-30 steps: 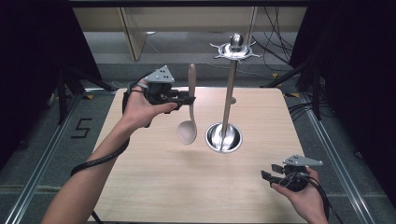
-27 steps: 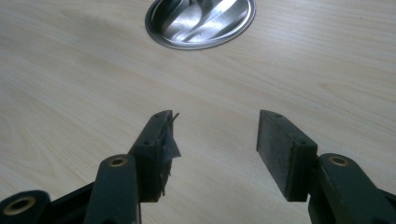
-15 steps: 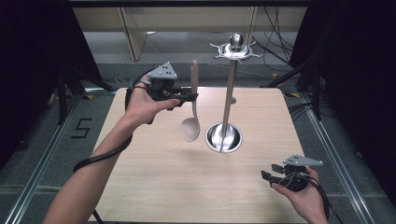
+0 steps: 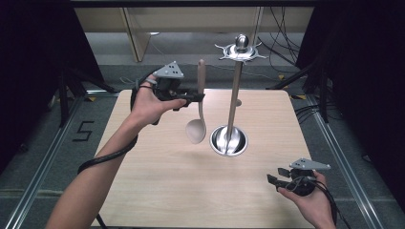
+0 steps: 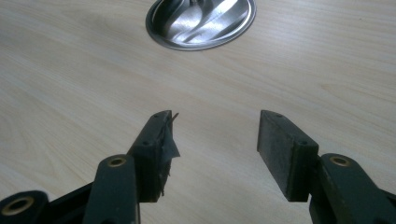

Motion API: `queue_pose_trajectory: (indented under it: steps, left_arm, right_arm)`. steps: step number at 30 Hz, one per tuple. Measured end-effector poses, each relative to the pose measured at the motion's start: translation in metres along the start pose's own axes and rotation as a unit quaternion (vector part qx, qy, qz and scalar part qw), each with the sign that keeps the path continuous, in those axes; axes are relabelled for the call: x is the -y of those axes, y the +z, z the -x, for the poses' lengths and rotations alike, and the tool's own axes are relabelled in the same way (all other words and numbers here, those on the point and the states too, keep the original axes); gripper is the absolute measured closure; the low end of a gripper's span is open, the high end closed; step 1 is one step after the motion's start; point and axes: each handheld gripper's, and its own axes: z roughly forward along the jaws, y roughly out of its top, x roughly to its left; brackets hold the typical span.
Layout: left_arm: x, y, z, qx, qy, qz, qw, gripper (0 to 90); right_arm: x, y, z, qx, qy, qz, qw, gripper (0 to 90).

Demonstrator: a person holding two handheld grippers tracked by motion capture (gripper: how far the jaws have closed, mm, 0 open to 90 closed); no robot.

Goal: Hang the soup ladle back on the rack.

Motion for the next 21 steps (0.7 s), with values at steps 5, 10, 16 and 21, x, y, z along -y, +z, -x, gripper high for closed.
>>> queue_pose_trajectory:
  steps: [5,10,16,21]
  left_arm:
    - [-0.0031,0.0009,0.0,0.001,0.001,0.001,1.0,73.7]
    - [-0.0061,0.003,-0.0002,0.004,0.003,-0.001,1.0,73.7]
    - [-0.0079,0.0046,-0.0011,0.007,-0.001,0.001,1.0,73.7]
    - [-0.0098,0.0056,-0.0004,0.007,0.002,-0.001,1.0,73.7]
  right_arm:
    - [-0.0002,0.0014,0.0015,-0.006,-0.009,0.004,0.9999,46.1]
    - [-0.0003,0.0009,0.0019,-0.004,-0.009,0.006,0.9999,46.0]
    - [-0.0006,-0.0005,0.0016,0.0,-0.009,0.001,1.0,46.0]
    - [-0.0007,-0.0005,0.0017,0.001,-0.01,0.001,0.9999,45.9]
